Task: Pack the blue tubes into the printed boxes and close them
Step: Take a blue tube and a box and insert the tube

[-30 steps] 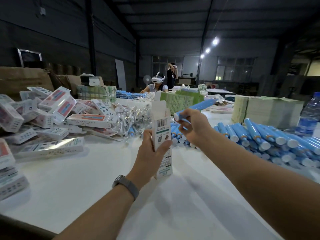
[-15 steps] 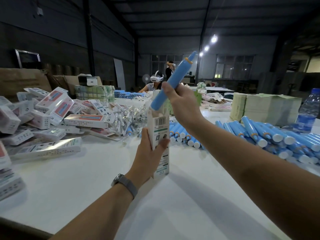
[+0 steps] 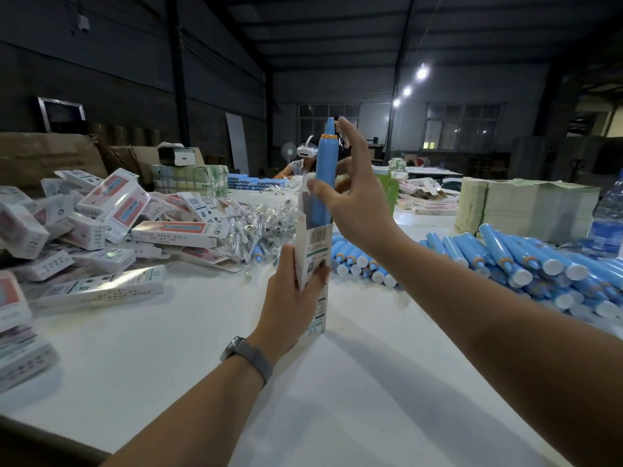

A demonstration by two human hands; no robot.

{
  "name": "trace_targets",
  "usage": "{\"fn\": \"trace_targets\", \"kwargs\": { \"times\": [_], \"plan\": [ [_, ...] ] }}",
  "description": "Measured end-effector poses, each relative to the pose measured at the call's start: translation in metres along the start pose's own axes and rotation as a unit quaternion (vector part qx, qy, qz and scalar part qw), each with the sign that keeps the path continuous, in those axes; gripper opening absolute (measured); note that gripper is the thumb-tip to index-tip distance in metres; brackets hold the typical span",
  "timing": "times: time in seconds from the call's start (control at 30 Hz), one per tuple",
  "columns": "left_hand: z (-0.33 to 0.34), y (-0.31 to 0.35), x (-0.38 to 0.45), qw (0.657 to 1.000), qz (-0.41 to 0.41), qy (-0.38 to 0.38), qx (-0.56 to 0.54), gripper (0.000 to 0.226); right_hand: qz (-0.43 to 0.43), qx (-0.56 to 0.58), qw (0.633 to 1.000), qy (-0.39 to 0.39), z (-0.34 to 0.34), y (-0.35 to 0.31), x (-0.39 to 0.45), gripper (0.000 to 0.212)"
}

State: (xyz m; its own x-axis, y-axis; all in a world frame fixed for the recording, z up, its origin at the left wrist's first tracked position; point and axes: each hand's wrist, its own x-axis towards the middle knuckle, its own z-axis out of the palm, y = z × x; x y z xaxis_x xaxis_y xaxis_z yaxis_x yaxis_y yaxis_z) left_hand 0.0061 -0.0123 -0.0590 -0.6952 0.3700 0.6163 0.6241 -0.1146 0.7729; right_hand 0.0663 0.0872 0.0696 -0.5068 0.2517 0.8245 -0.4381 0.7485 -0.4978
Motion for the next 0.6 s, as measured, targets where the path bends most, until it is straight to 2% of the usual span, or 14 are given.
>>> {"fn": "trace_targets", "kwargs": {
  "times": [0.1,0.27,0.33,0.43,0.47,0.53,0.6],
  "plan": [
    [-0.002,0.001,0.0,0.999,0.002,0.018,0.029,0.034,-0.005,-0.04,0.999,0.0,0.002,-0.002,0.007,0.066],
    [-0.012,-0.002,0.003,0.996,0.013,0.062,0.07,0.036,-0.017,-0.05,0.998,-0.028,0.013,-0.005,0.006,0.08],
    [-0.014,-0.005,0.005,0.994,0.02,0.076,0.078,0.036,-0.021,-0.056,0.998,-0.03,0.02,-0.006,0.009,0.066],
    [-0.016,-0.011,0.009,0.99,0.033,0.106,0.091,0.036,-0.068,-0.131,0.989,-0.01,0.032,-0.007,0.009,0.023],
    [-0.017,-0.013,0.011,0.987,0.037,0.117,0.099,0.038,-0.081,-0.151,0.985,-0.021,0.037,-0.005,0.006,0.017],
    [-0.02,-0.018,0.015,0.983,0.041,0.136,0.115,0.039,-0.089,-0.172,0.98,-0.054,0.047,0.003,0.0,0.029],
    [-0.021,-0.02,0.018,0.98,0.028,0.161,0.11,0.036,-0.077,-0.126,0.988,-0.046,0.057,0.011,-0.004,0.032]
  ]
}}
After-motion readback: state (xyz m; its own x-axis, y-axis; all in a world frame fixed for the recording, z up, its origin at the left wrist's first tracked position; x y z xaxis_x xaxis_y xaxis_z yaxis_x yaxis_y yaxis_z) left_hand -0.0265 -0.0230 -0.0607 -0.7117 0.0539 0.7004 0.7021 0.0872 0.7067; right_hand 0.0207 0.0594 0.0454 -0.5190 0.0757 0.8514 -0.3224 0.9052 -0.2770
